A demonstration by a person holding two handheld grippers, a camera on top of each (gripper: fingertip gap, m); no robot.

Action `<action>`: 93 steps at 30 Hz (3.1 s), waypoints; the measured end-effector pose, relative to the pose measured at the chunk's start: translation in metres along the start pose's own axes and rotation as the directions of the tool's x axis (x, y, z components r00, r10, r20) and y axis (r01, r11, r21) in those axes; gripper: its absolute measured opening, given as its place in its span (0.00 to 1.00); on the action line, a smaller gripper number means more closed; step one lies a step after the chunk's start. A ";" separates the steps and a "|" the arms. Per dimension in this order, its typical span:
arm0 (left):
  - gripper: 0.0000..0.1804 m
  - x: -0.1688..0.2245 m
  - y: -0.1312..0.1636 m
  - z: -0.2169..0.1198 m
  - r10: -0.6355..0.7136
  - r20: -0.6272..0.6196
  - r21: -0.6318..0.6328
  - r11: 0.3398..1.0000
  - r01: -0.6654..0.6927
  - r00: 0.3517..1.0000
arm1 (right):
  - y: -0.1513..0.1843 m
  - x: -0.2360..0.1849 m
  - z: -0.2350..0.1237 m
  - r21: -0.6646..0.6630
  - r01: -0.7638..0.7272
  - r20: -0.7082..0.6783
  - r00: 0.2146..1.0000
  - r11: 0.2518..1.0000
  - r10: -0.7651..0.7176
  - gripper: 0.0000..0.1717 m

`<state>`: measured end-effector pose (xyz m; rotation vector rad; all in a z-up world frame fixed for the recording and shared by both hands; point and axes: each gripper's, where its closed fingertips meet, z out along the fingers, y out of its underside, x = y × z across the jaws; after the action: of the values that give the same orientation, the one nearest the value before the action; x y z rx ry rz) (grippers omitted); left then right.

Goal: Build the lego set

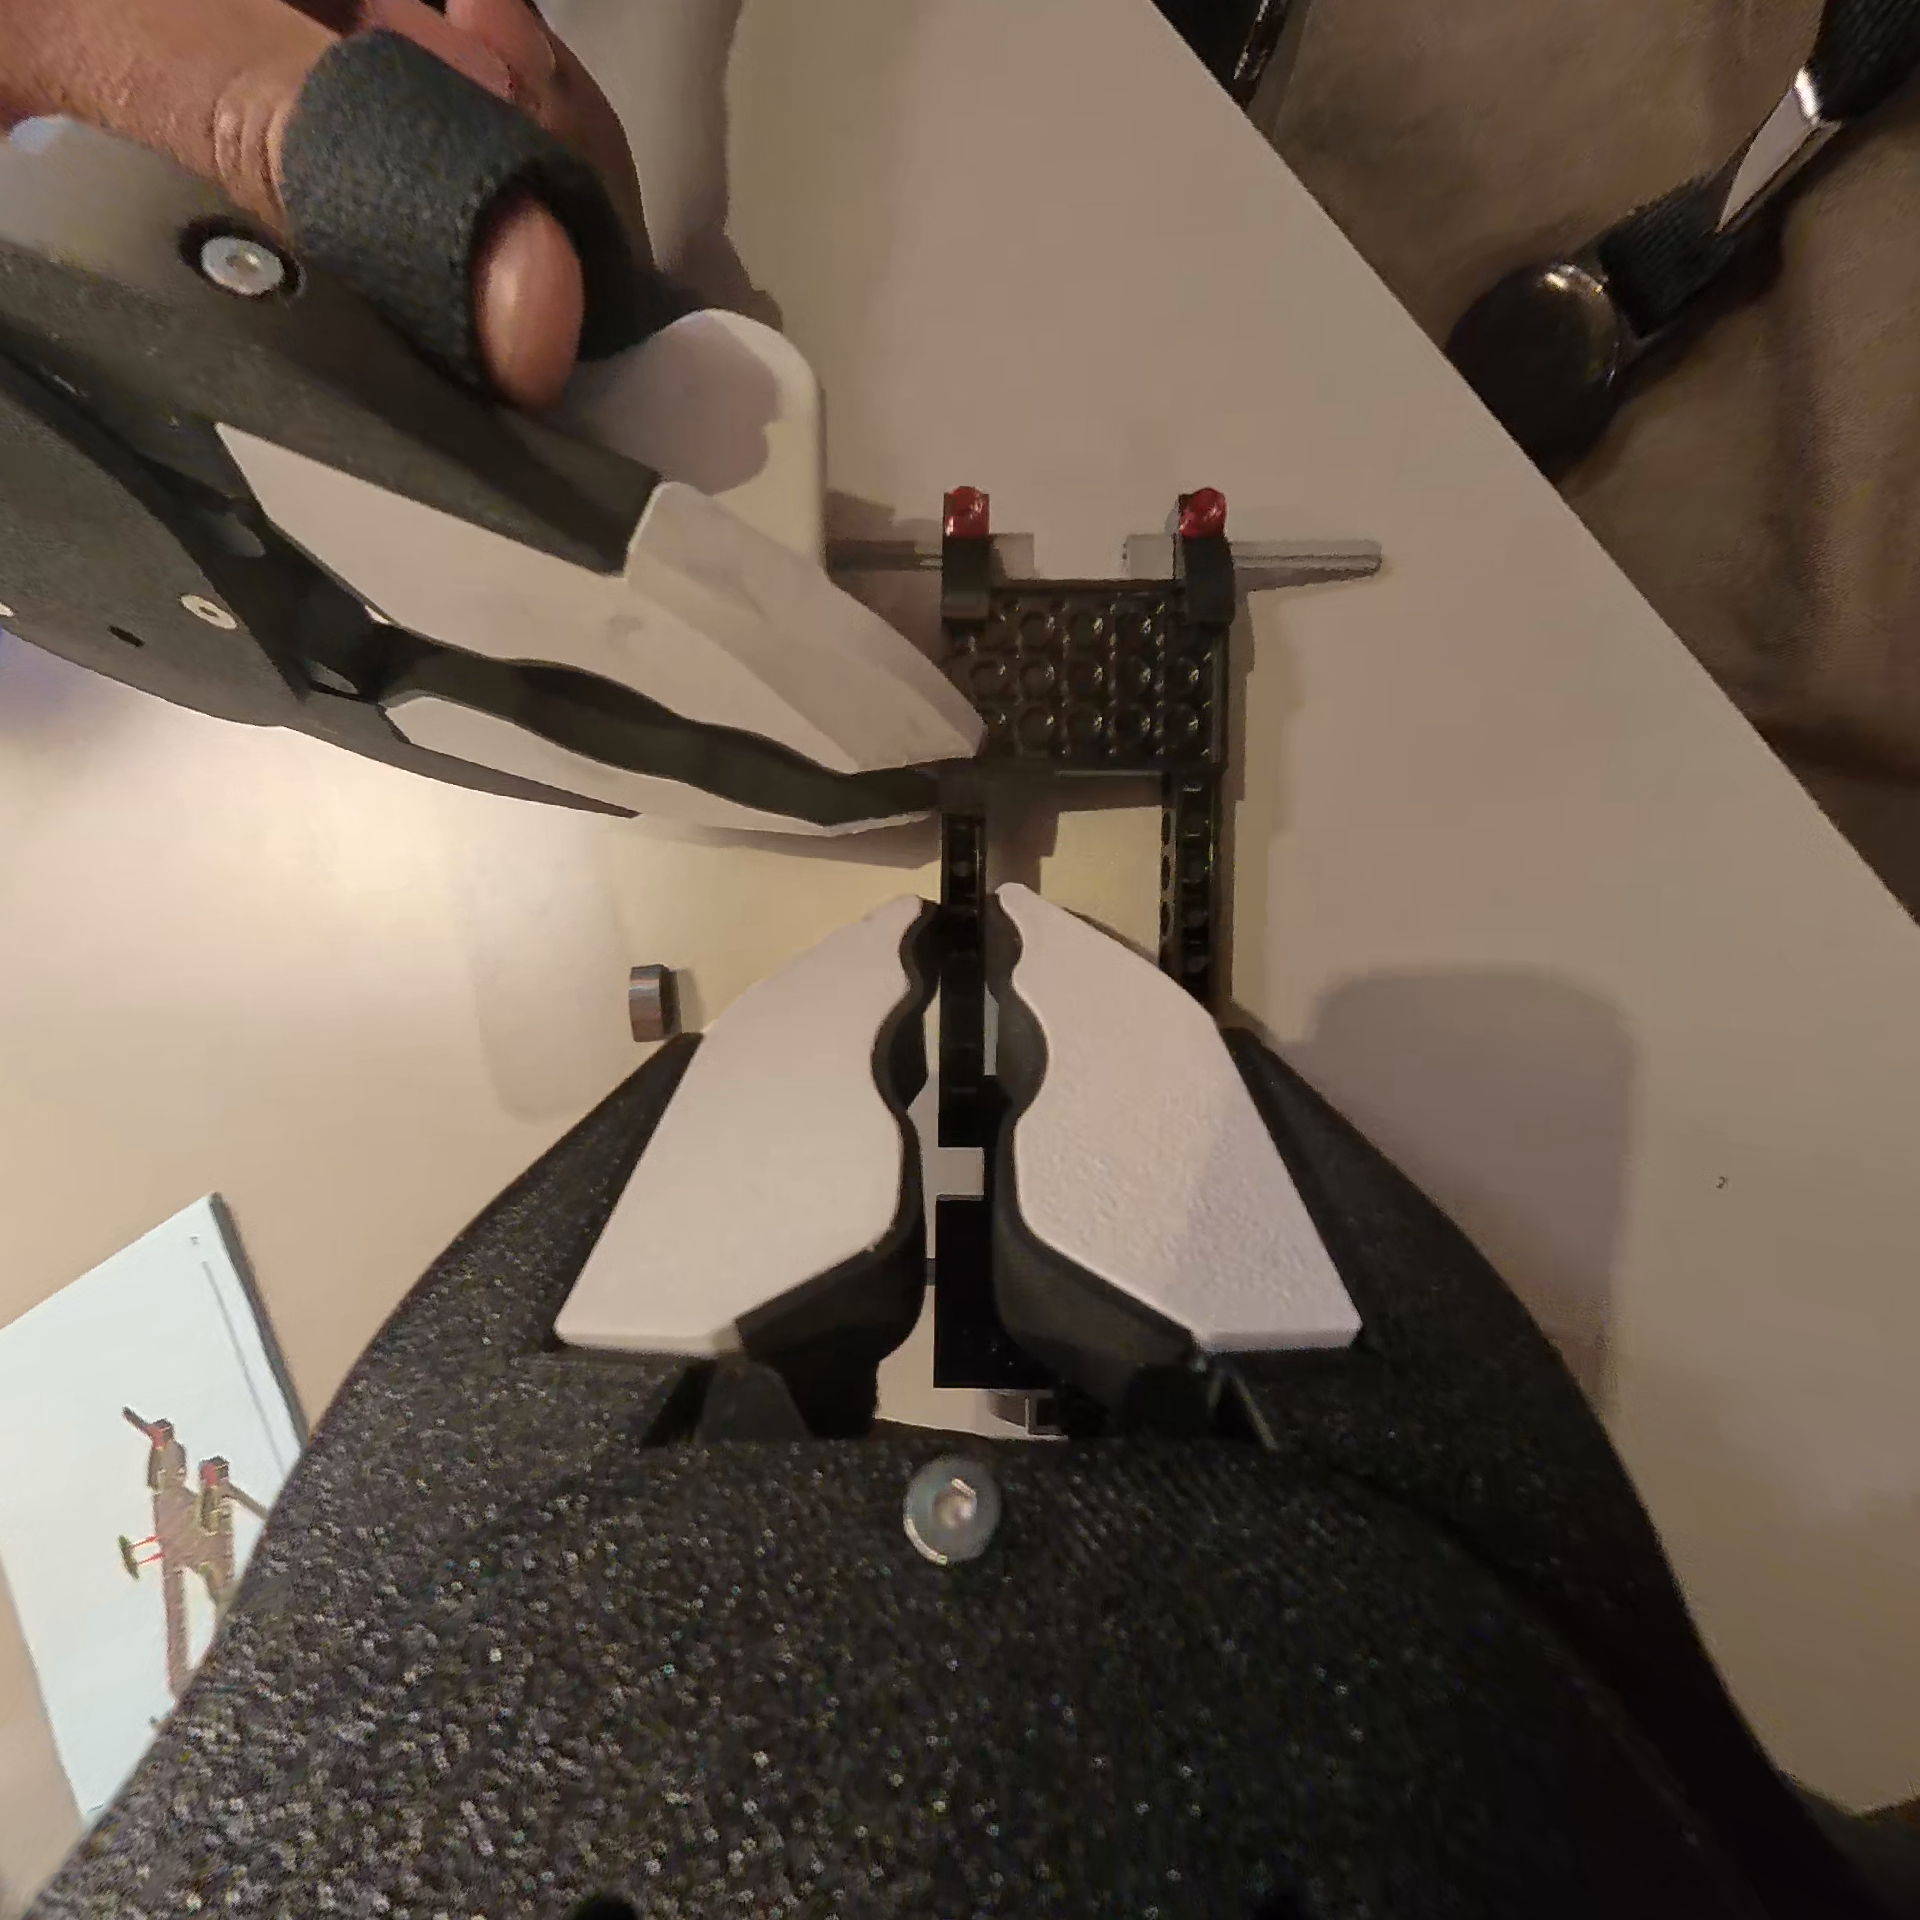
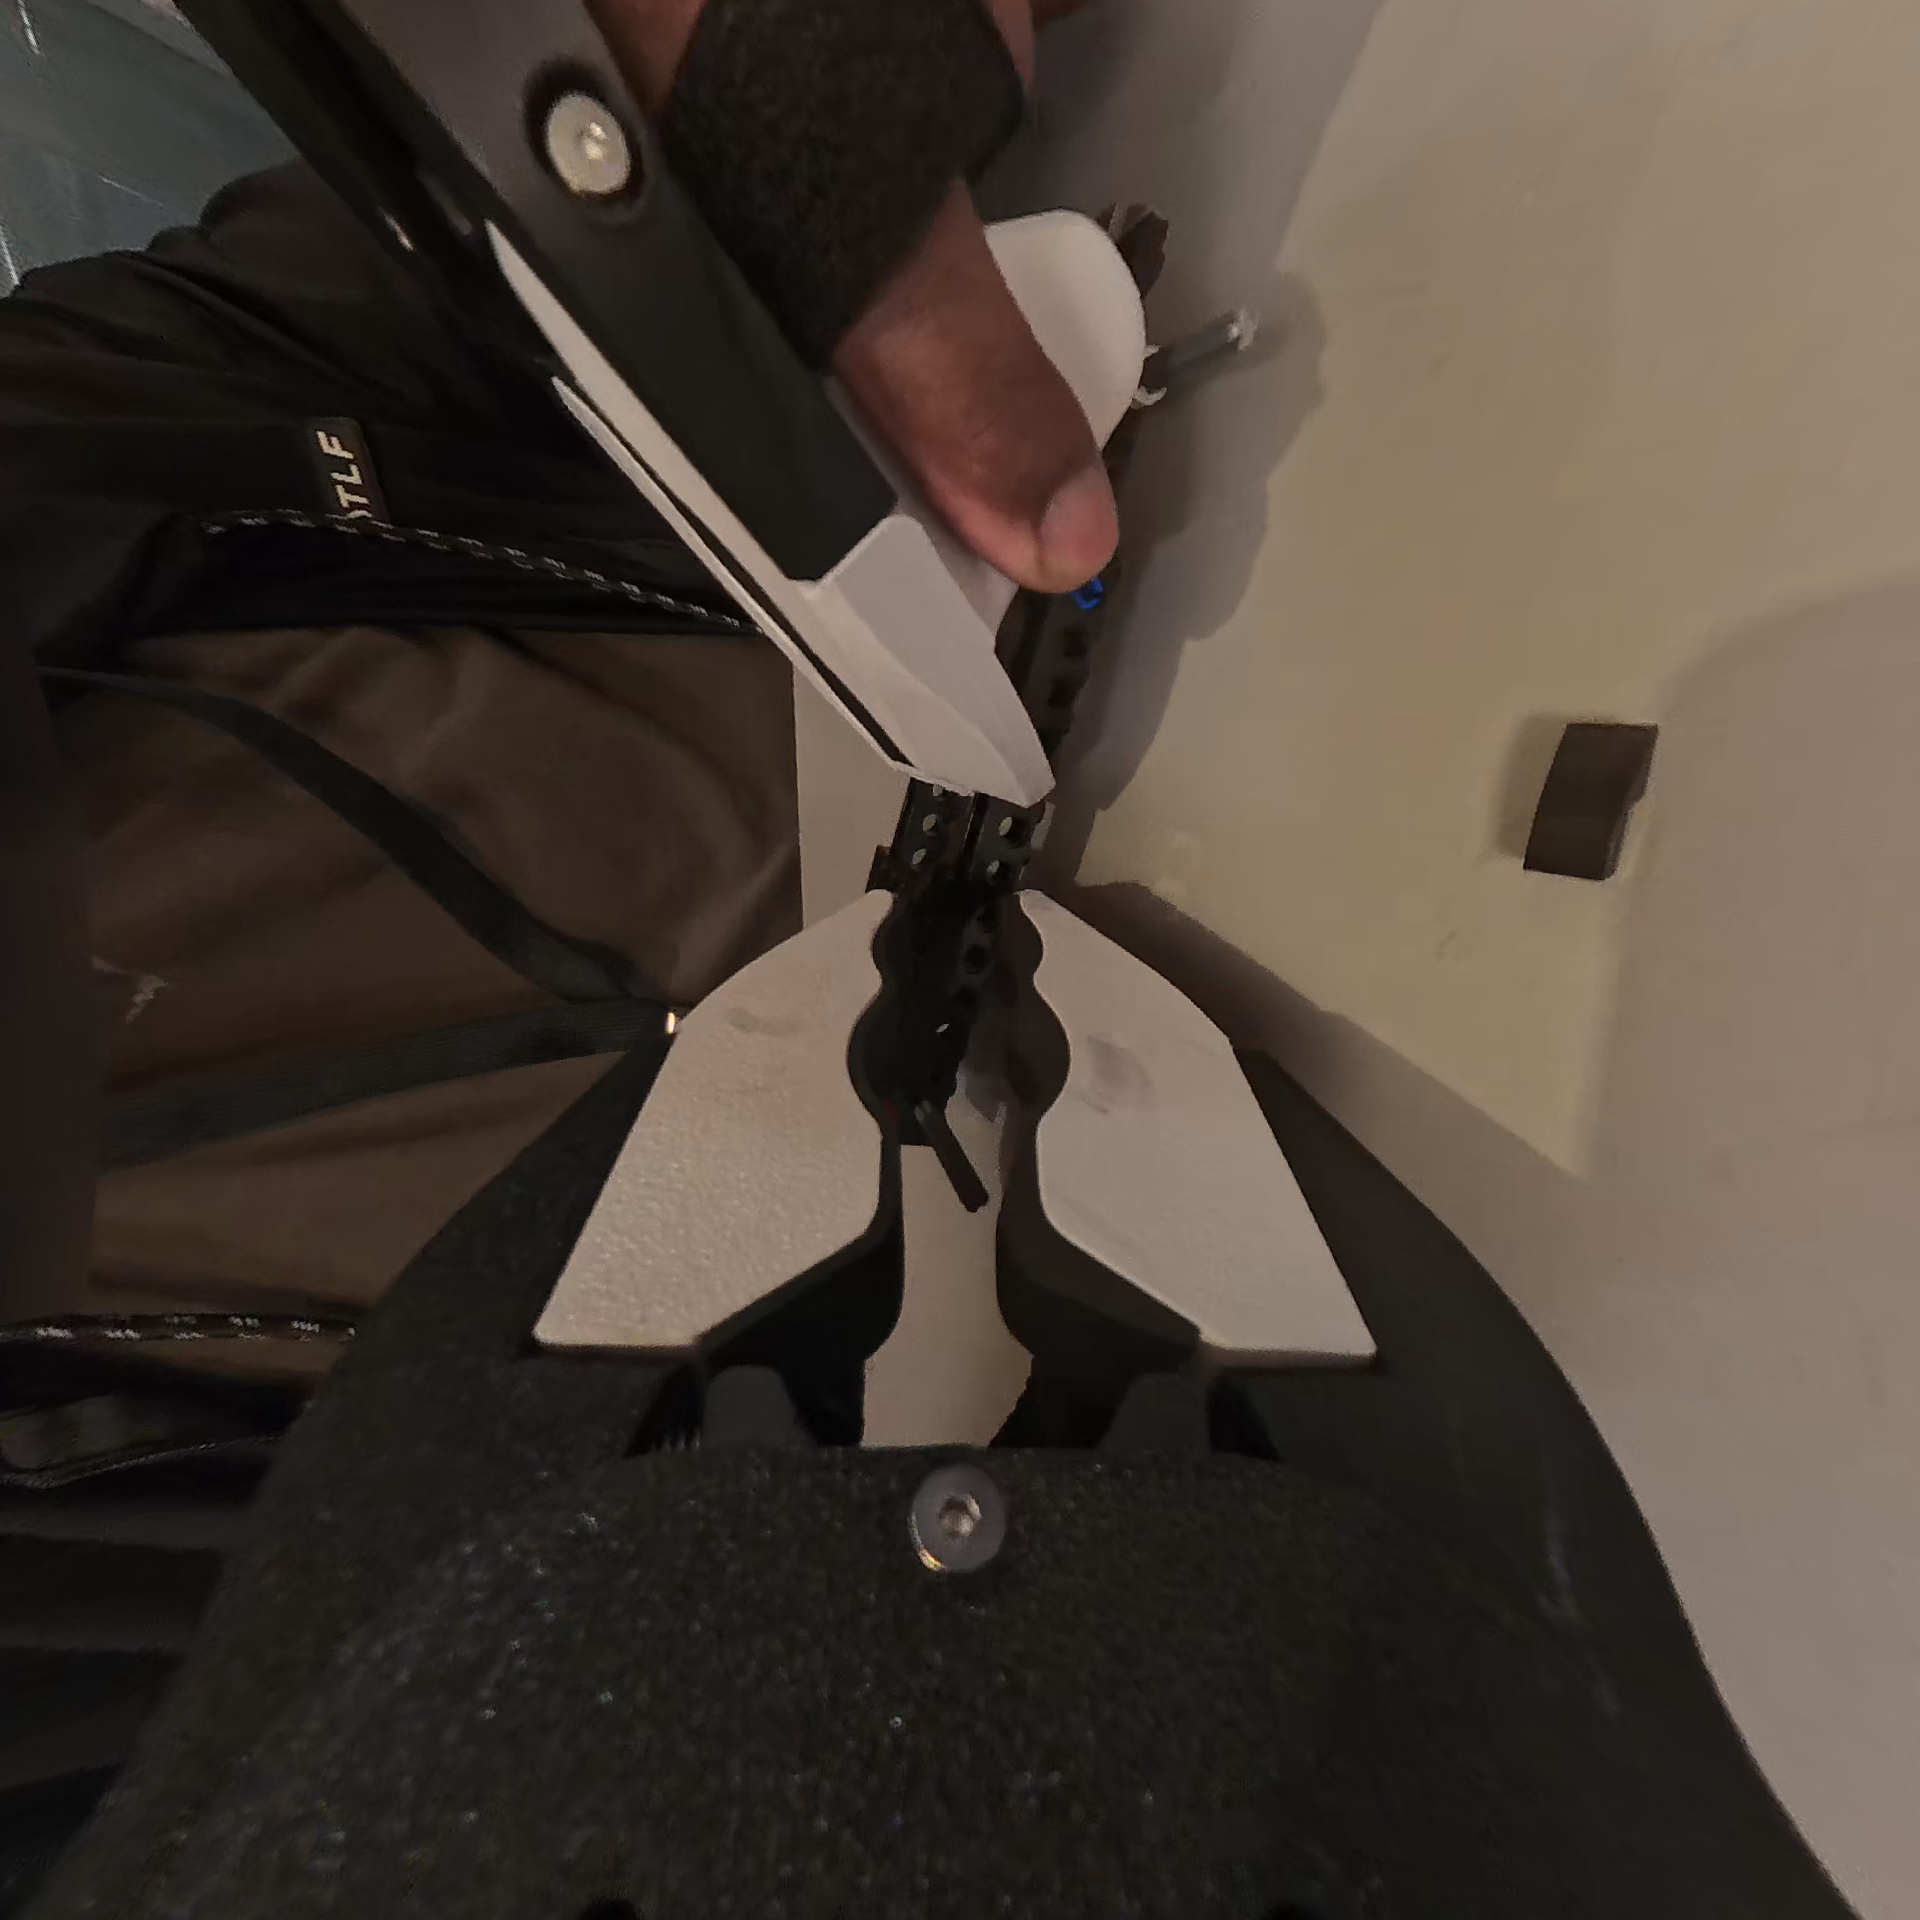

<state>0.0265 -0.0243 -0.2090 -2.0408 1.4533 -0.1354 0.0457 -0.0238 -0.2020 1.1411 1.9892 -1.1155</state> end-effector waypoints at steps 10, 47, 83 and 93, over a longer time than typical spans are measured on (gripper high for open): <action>0.04 0.000 -0.009 -0.005 0.099 0.051 -0.035 0.995 -0.097 0.994 | 0.002 -0.007 -0.001 0.020 -0.007 0.035 0.999 1.000 0.007 0.10; 0.04 -0.002 -0.011 -0.013 0.122 0.119 -0.118 0.987 -0.108 0.985 | -0.006 -0.007 -0.005 0.105 0.038 -0.054 0.998 0.994 -0.032 0.12; 0.04 -0.017 0.004 -0.014 0.046 0.169 -0.129 0.991 -0.024 0.985 | -0.014 0.004 -0.015 0.245 -0.020 -0.093 0.995 0.969 0.044 0.10; 0.04 -0.019 0.003 -0.019 0.071 0.231 -0.171 0.985 -0.031 0.970 | -0.017 0.003 -0.020 0.246 0.024 -0.167 0.986 0.969 0.018 0.13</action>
<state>0.0086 -0.0160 -0.1909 -2.0672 1.4043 0.2515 0.0281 -0.0100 -0.1888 1.4018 2.0180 -1.3366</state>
